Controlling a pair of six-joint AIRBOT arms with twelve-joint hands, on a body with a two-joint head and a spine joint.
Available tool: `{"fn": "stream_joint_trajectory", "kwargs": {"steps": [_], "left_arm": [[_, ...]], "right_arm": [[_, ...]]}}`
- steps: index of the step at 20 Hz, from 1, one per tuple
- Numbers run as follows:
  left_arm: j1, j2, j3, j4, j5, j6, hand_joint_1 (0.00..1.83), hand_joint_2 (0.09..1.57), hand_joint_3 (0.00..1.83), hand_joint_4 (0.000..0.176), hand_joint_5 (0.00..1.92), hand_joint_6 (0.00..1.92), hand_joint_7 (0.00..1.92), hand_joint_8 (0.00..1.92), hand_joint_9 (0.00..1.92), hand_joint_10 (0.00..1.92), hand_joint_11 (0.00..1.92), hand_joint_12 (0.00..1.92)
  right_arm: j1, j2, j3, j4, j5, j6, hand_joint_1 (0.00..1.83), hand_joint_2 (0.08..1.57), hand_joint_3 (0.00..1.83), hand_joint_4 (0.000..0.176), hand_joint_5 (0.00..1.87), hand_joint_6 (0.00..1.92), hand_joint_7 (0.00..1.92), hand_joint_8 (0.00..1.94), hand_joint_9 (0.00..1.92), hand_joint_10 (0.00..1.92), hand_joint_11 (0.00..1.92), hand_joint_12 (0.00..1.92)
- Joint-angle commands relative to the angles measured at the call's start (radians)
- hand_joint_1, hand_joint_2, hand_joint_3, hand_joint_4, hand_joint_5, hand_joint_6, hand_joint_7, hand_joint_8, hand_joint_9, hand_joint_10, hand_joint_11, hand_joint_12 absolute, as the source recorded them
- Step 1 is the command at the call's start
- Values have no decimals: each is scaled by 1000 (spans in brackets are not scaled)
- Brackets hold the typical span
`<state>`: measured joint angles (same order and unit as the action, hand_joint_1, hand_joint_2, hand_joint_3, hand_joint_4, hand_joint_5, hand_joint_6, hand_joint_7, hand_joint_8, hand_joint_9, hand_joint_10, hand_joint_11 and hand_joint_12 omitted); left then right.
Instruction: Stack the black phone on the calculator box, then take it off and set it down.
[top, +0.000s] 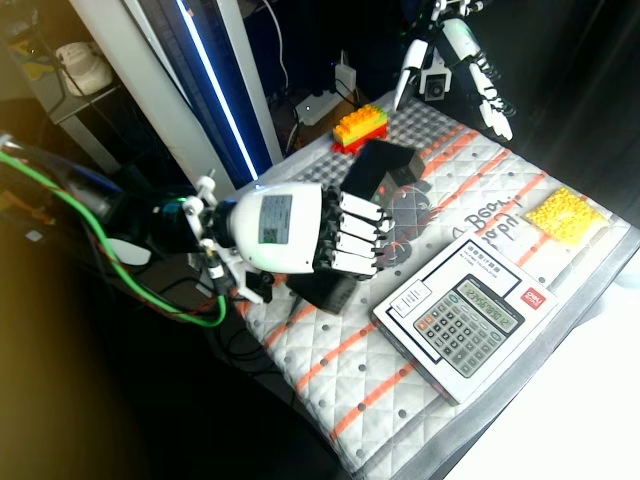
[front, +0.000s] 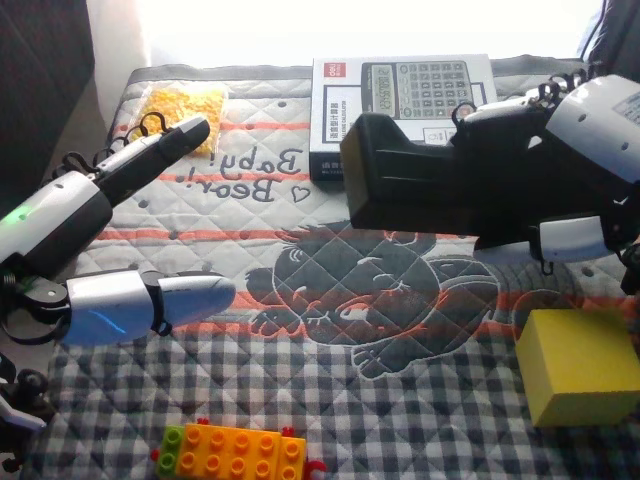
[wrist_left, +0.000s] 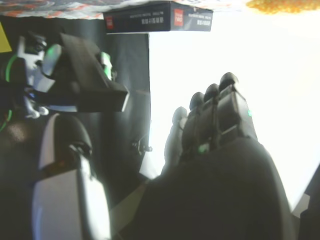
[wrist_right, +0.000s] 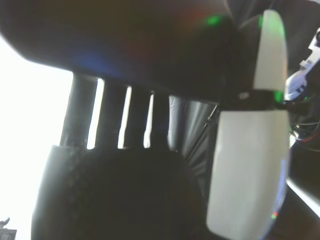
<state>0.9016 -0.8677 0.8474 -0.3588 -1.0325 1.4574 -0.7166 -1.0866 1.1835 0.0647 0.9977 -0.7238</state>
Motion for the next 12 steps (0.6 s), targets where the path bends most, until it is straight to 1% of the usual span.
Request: {"fn": "stream_joint_trajectory", "kwargs": {"steps": [1,2,3,4,5,6,7,8,9,10,11,12], "left_arm": [[-4,7,0,15,-122,-10,808,920,0,150,59,0,59,7,0,0,0,0],[-4,7,0,15,-122,-10,791,919,0,145,55,1,64,9,0,0,0,0],[-4,7,0,15,-121,-10,801,929,0,137,56,1,51,2,0,0,0,0],[-4,6,1,15,-120,-10,794,935,0,117,63,4,52,2,0,0,0,0],[-4,6,1,15,-119,-10,815,929,0,114,60,2,58,4,10,4,0,0],[-4,6,1,15,-119,-10,826,927,0,119,60,2,73,9,27,10,4,2],[-4,6,1,15,-118,-10,816,930,0,133,42,0,88,13,34,11,0,0],[-4,5,2,15,-118,-10,813,928,0,142,34,0,89,11,26,7,0,0],[-4,5,2,15,-118,-10,830,927,0,133,46,5,84,8,17,2,0,0],[-4,4,3,15,-118,-10,826,928,0,118,44,3,73,2,6,0,0,0],[-4,3,3,15,-118,-10,818,926,0,115,46,4,80,5,24,8,0,0],[-4,3,3,15,-118,-10,826,926,0,117,46,4,82,5,26,9,0,0]], "right_arm": [[9,3,2,13,167,6,1229,1126,0,0,891,1074,1048,935,1018,584,801,1068],[7,1,2,12,166,6,1221,1127,3,0,889,1087,1037,944,1042,458,773,1065],[6,0,3,12,165,6,1215,1131,2,12,896,1112,1018,939,1063,351,780,1074],[5,-2,4,12,159,8,1214,1130,0,19,910,1100,1014,937,1078,301,777,1093],[3,-4,6,12,154,11,1212,1127,1,29,940,1058,995,960,1069,276,723,1144],[1,-6,8,12,151,15,1209,1131,1,30,928,1066,988,981,1075,272,724,1175],[-1,-7,8,12,151,19,1207,1136,1,24,894,1113,990,979,1072,239,756,1088],[-4,-7,8,8,150,29,1198,1148,1,24,861,1176,972,993,1048,183,757,1003],[-6,-7,8,4,150,38,1124,1061,0,0,726,474,807,404,925,85,637,857],[-13,-7,10,-2,151,58,1065,1032,0,0,685,156,747,136,827,27,524,817],[-19,-5,11,-9,151,79,928,1003,0,11,531,38,597,32,637,5,341,736],[-25,-2,11,-13,151,89,855,979,0,38,413,7,485,6,513,0,228,688]]}}
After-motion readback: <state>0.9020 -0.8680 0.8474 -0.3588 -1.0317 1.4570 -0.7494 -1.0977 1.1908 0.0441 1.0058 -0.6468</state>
